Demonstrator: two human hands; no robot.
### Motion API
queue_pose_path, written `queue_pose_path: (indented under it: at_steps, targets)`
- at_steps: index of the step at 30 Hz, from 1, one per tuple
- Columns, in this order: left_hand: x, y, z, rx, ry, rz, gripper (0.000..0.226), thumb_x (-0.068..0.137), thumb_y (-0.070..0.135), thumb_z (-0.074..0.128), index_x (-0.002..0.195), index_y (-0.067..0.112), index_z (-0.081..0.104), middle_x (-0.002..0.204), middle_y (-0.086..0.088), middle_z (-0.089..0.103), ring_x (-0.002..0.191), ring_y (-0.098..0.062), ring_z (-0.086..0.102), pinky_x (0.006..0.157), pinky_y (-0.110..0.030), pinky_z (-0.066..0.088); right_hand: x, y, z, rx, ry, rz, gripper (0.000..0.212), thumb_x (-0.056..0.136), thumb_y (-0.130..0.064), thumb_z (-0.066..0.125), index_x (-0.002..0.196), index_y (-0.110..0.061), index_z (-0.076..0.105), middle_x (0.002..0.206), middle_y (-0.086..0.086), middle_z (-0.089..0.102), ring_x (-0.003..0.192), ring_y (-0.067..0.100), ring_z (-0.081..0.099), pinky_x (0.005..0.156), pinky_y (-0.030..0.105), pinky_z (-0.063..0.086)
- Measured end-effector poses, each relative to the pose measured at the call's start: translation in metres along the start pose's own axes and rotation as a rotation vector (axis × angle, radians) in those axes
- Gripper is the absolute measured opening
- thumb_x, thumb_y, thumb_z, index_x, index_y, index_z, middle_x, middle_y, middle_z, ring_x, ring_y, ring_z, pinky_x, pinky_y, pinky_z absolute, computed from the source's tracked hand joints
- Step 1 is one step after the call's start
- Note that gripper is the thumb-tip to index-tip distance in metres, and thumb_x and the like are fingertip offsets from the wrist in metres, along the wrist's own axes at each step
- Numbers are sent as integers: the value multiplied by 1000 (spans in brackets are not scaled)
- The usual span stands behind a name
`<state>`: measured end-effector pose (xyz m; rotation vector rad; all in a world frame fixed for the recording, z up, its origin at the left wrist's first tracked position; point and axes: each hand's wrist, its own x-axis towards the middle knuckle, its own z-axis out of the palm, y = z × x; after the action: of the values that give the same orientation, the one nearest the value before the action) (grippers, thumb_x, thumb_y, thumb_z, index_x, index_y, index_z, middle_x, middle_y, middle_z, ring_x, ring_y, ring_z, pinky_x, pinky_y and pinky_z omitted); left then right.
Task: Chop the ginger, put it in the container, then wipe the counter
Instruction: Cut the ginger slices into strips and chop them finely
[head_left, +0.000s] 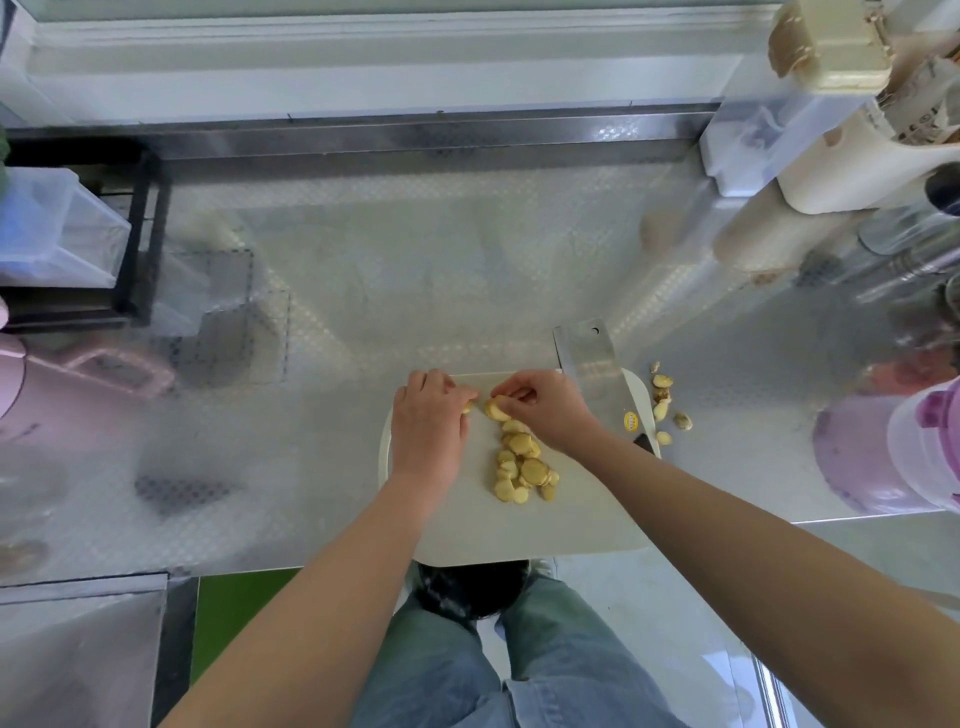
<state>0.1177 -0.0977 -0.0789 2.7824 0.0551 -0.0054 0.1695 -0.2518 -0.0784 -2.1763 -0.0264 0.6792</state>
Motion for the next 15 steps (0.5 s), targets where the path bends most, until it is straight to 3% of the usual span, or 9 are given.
queue_pose_path:
  at_steps: [4, 8, 13, 15]
  targets:
    - [-3, -5, -1, -27, -16, 21, 39, 68, 4, 77, 103, 21, 70, 96, -6, 59, 93, -27, 53, 77, -35, 46, 2, -4, 9, -119, 86, -19, 14, 81, -14, 69, 95, -17, 71, 85, -2, 58, 77, 11, 54, 70, 20, 39]
    - [-6, -4, -2, 3, 24, 29, 32, 68, 10, 79, 97, 19, 69, 94, -6, 57, 90, -26, 52, 75, -36, 47, -4, -1, 1, -13, 116, -13, 23, 79, -11, 71, 99, -16, 62, 75, -2, 62, 68, 10, 55, 64, 18, 42]
    - [-15, 10, -3, 74, 67, -25, 13, 66, 17, 79, 73, 20, 68, 75, -2, 54, 75, -25, 52, 63, -33, 39, -13, 13, -14, -124, 129, -33, 23, 84, -11, 66, 107, -15, 68, 86, -3, 65, 77, 10, 58, 79, 26, 49]
    - [-18, 18, -5, 75, 19, -102, 6, 75, 24, 74, 72, 20, 70, 71, -1, 59, 71, -24, 56, 57, -29, 36, -13, 13, -12, -137, 97, -40, 27, 86, -10, 63, 112, -15, 68, 92, -1, 67, 82, 11, 59, 84, 28, 50]
